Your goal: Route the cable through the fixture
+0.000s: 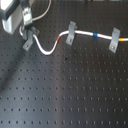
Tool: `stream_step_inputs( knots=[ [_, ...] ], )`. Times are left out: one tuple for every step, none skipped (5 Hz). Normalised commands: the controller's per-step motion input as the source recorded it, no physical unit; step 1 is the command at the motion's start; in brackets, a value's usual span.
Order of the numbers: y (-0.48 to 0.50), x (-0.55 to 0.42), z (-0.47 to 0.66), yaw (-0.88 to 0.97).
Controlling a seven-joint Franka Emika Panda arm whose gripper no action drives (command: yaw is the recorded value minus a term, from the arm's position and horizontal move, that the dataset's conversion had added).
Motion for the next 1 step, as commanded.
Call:
stream_step_inputs(
  knots=[
    [0.163,-0.007,0.0,0.04]
  ],
)
